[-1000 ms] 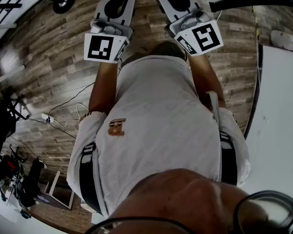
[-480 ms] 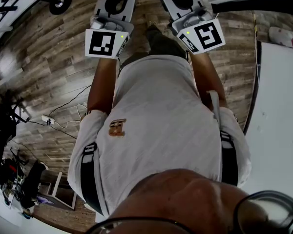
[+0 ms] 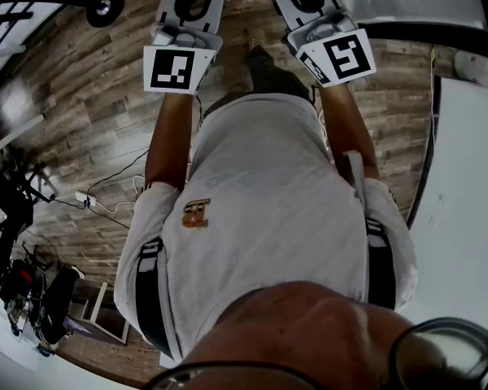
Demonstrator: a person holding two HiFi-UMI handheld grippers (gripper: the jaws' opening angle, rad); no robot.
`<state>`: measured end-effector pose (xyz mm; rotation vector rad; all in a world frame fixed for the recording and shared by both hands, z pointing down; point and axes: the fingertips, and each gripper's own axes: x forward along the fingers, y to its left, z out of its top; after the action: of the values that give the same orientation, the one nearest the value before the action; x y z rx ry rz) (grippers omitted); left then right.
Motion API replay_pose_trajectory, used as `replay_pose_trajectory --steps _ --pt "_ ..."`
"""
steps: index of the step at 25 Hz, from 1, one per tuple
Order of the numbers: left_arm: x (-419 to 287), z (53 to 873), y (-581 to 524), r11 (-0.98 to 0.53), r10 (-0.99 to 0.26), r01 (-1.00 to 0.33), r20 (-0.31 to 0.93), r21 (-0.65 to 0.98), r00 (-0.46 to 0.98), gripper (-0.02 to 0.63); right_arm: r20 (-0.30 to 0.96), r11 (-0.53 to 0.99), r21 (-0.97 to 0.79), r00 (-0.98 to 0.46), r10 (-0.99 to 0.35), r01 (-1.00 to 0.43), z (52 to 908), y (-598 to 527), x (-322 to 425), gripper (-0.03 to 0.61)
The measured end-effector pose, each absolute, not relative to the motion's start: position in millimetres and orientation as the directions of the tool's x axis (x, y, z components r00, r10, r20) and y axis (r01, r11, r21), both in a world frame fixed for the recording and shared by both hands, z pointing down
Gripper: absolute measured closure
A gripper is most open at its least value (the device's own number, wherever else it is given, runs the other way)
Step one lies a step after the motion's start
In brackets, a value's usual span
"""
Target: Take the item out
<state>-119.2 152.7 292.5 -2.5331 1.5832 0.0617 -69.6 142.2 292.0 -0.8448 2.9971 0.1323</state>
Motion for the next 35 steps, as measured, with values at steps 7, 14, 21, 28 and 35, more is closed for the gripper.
replay_pose_trajectory --steps 7,14,21,28,35 --pt "-127.2 302.8 73.7 -0.413 -0.898 -0.895 -0.088 -0.168 0.431 0.595 -0.068 0.843 0.137 -0.854 -0.516 -0.520 293.8 62.9 -82.2 0.545" --pt "-133.1 306.9 -5.9 -0.410 -0.902 -0.895 -0.066 -0.177 0.426 0.595 -0.076 0.844 0.143 -0.856 -0.511 -0.517 291.6 -15.5 -88.9 0.545" --pt "-127.8 316.5 -71.3 -0.407 -0.908 -0.907 -0.062 -0.107 0.414 0.595 -0.038 0.852 0.110 -0.859 -0.511 -0.512 302.3 -80.1 -81.0 0.545" --pt "-143.6 330.7 -137.2 -0.393 -0.917 -0.916 -0.040 -0.083 0.397 0.595 -0.037 0.862 0.100 -0.868 -0.496 -0.497 310.2 -145.3 -99.6 0.545" --pt "-123.9 339.3 -197.6 -0.374 -0.927 -0.924 0.021 -0.075 0.373 0.595 -0.046 0.863 0.112 -0.871 -0.490 -0.492 303.9 -204.4 -81.3 0.545"
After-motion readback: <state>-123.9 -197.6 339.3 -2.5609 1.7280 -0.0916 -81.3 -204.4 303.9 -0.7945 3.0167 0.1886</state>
